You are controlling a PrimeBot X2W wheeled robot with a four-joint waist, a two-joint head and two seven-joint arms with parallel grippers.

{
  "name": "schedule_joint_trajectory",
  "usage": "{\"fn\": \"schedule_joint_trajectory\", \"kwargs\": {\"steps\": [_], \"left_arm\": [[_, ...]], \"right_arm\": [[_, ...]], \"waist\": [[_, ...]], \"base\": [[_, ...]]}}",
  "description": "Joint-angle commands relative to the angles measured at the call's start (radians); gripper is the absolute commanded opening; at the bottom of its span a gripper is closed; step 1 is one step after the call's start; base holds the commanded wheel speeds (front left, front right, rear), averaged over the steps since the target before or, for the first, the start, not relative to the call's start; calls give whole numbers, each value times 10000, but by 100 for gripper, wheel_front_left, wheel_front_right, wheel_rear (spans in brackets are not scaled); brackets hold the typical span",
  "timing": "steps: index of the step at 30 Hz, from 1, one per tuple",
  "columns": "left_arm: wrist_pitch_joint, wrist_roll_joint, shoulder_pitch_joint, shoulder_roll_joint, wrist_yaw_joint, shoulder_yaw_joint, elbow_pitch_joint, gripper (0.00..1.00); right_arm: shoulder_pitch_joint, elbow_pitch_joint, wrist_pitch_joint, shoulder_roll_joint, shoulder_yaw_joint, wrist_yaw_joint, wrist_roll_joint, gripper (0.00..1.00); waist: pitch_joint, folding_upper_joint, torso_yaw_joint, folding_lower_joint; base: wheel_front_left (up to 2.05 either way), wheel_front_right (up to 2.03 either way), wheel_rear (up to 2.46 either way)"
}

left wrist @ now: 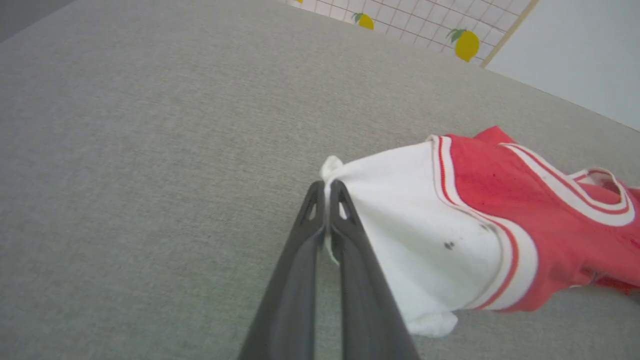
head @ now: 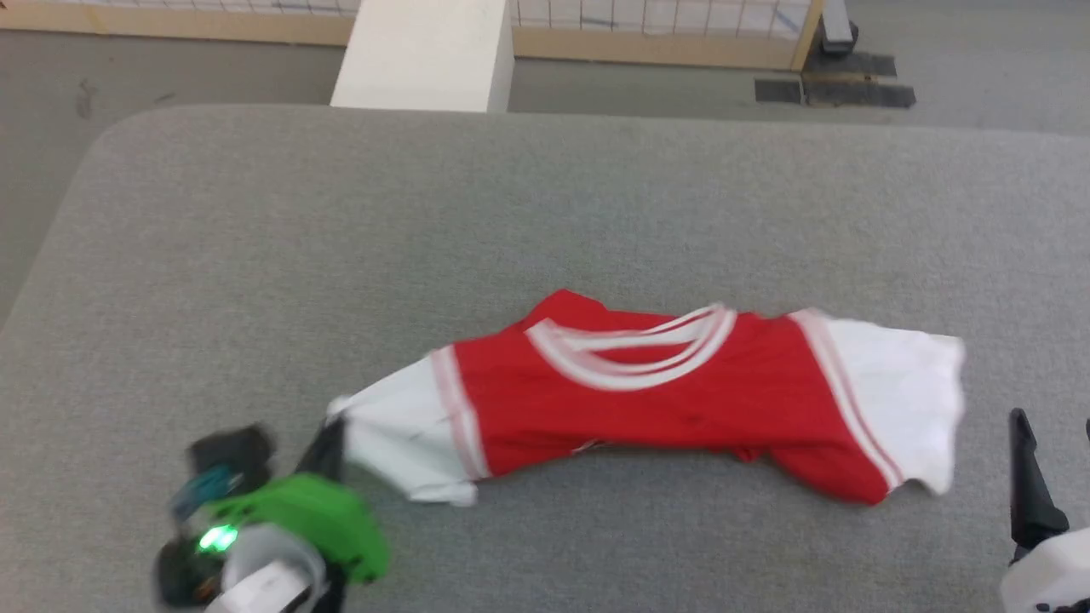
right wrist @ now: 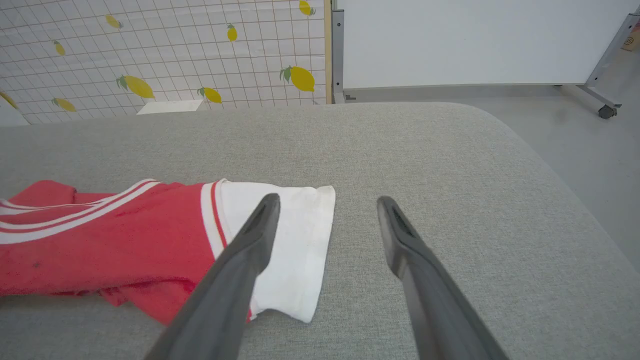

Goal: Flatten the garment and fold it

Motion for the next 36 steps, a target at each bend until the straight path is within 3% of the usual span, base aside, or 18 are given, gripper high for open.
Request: {"fn": "schedule_joint_trajectory", "kwargs": {"steps": [1, 5, 11, 19, 23, 30, 31, 32, 33, 36], "left_arm": [[112, -149, 579, 212, 210, 242, -397, 0], [341, -213, 1568, 521, 493, 600, -1336, 0], [461, -319, 1583, 270, 465, 275, -2036, 0], [363, -147, 854, 35, 419, -141, -2181, 0], [282, -68, 583, -23, 409, -256, -2213, 0], [237, 19, 303, -107, 387, -477, -2188, 0], [239, 20, 274, -116, 384, -501, -2163, 0], [240, 20, 260, -118, 385, -513, -2144, 0], [244, 18, 247, -119, 390, -522, -2122, 0], [270, 0, 238, -110, 405, -535, -2045, 0]], "right_arm": [[123, 53, 29, 1, -72, -15, -25, 100], [232, 134, 180, 1, -256, -15, -153, 100], [-598, 75, 916, -35, -56, -15, -634, 100], [-2666, 1331, 3724, -1553, 1010, -15, 306, 100], [-3391, 2041, 4366, -2553, 1830, -15, 377, 100], [-4219, 3337, 4907, -3129, 2945, -15, 721, 100], [-4265, 3562, 5064, -3157, 3103, -15, 870, 86], [-4302, 3745, 5195, -3136, 3131, -15, 966, 36], [-4353, 3951, 5323, -3079, 3092, -15, 1028, 0], [-4483, 4337, 5378, -3027, 3061, -15, 1043, 0]], "waist": [[-227, 0, 188, 0], [-178, 0, 359, 0], [215, 0, 478, 0], [1030, 0, 509, 0], [1401, 0, 610, 0], [1806, 0, 823, 0], [1815, 0, 855, 0], [1814, 0, 867, 0], [1807, 0, 876, 0], [1713, 0, 881, 0]], "base": [[0, 0, 0], [0, 0, 0], [0, 0, 0], [0, 0, 0], [0, 0, 0], [0, 0, 0], [0, 0, 0], [0, 0, 0], [0, 0, 0], [0, 0, 0]]}}
